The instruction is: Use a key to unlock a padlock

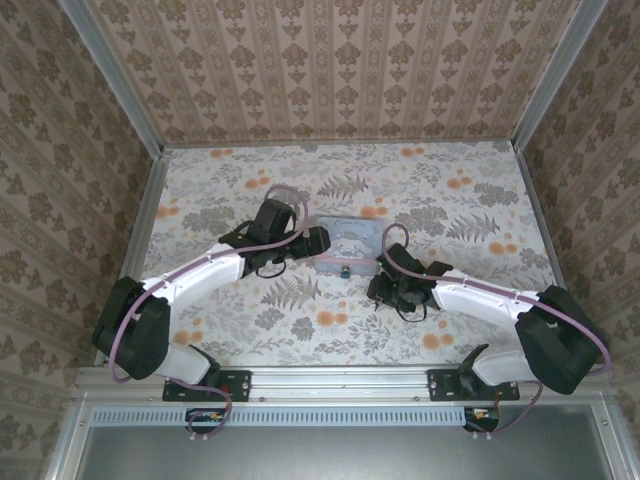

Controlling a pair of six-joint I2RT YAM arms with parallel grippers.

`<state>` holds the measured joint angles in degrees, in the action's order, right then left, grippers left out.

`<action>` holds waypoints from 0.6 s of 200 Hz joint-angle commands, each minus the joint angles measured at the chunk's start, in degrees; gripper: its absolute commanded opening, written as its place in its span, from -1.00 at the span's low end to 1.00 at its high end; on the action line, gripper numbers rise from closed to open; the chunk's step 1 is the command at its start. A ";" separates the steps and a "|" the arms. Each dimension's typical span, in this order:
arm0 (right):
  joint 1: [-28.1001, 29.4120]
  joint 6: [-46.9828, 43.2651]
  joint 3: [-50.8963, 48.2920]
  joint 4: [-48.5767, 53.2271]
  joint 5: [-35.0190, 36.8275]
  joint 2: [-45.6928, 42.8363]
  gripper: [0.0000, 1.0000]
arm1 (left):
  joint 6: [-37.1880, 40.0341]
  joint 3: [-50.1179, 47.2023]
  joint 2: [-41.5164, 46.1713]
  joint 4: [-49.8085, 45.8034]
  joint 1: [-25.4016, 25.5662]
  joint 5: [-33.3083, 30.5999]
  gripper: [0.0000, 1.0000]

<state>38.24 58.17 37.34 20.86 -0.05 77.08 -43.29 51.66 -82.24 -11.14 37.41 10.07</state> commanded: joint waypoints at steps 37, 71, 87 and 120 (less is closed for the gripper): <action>0.99 -9.04 3.14 3.17 2.02 4.39 0.05 | 0.84 0.12 -0.02 0.06 -0.23 1.00 1.00; 1.88 -14.60 6.70 6.84 3.54 7.68 0.03 | 0.93 0.18 -0.19 0.07 -0.23 1.51 1.00; 2.26 -15.99 7.60 7.33 3.65 9.22 0.03 | 1.08 0.26 -0.20 0.19 -0.23 1.62 1.00; 3.03 -17.73 8.09 7.75 3.62 11.45 -0.04 | 0.92 0.14 -0.27 0.41 -0.23 1.54 1.00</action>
<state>40.60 43.59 44.31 25.30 1.80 87.02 -43.29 51.66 -82.24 -11.11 37.43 10.90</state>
